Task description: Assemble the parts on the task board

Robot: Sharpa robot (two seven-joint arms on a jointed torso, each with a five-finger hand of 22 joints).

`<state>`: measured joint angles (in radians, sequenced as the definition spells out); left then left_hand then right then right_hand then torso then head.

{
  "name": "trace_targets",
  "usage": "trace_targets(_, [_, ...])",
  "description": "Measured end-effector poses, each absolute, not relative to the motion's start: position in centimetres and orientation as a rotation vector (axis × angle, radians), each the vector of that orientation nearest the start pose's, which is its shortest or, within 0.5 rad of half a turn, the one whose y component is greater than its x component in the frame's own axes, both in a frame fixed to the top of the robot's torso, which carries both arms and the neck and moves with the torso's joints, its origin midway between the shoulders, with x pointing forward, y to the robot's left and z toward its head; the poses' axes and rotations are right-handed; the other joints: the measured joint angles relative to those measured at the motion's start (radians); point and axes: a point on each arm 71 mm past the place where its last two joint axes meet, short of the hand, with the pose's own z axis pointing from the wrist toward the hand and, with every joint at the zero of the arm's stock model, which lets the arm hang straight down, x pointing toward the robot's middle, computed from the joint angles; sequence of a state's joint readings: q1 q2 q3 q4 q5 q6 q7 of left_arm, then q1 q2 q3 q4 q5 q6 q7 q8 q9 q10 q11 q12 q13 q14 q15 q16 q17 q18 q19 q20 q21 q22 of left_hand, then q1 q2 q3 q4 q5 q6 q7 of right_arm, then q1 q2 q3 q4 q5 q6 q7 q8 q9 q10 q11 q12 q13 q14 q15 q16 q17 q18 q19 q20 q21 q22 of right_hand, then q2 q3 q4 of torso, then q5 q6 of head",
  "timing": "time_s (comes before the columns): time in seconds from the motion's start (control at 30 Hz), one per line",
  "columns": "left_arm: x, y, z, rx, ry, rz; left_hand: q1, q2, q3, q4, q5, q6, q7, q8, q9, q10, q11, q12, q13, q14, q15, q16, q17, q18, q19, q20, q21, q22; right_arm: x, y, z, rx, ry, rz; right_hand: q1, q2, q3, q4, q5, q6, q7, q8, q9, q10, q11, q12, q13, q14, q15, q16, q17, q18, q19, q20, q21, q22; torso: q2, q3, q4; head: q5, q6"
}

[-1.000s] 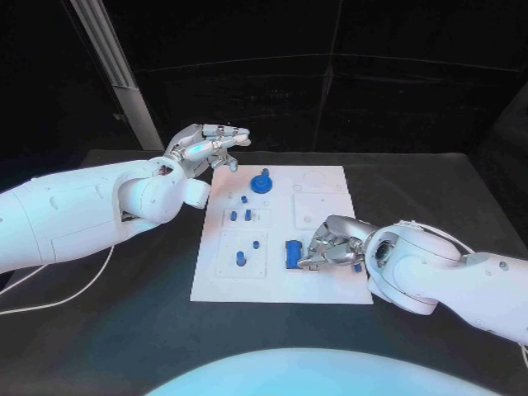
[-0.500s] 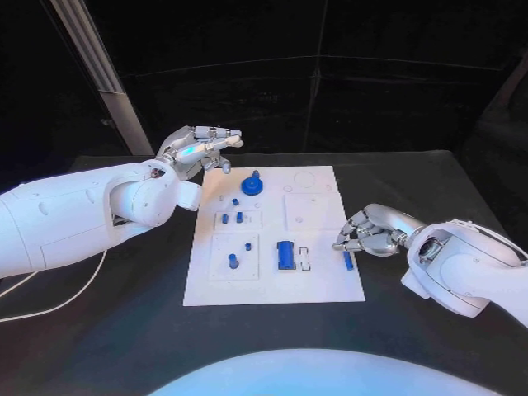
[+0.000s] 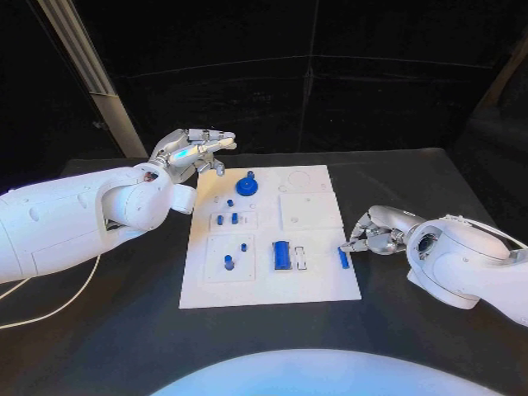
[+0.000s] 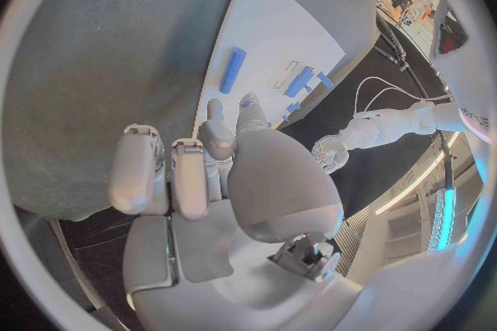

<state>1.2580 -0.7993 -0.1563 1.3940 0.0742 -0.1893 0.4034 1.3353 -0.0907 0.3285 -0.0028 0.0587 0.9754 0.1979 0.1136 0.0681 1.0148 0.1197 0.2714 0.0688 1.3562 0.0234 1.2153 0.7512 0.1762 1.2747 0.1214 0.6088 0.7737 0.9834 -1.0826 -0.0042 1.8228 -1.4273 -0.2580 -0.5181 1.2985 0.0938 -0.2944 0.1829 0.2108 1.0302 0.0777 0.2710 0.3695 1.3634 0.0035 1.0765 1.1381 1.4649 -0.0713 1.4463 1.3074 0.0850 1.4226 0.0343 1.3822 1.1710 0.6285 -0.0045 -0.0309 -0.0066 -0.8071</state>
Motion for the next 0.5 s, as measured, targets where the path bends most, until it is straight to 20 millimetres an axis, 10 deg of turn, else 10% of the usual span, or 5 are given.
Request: trace_targets(0.5, [50.7, 22.4, -20.0, -1.154, 1.482, -1.547, 0.0, 0.0, 0.0, 0.0, 0.0, 0.0, 0.0, 0.0, 0.0, 0.0, 0.0, 0.0, 0.0, 0.0, 0.0, 0.0, 0.0, 0.0, 0.0, 0.0, 0.0, 0.0, 39.4, -23.1, -25.7, 0.075, 2.063, 0.308, 0.029, -0.015, -0.003, -0.016, 0.02, 0.007, 0.0, -0.004, 0.0, 0.0, 0.0, 0.0, 0.001, 0.0, 0.0, 0.0, 0.0, 0.0, 0.0, 0.0, 0.0, 0.0, 0.0, -0.0012, 0.0025, 0.004, -0.005])
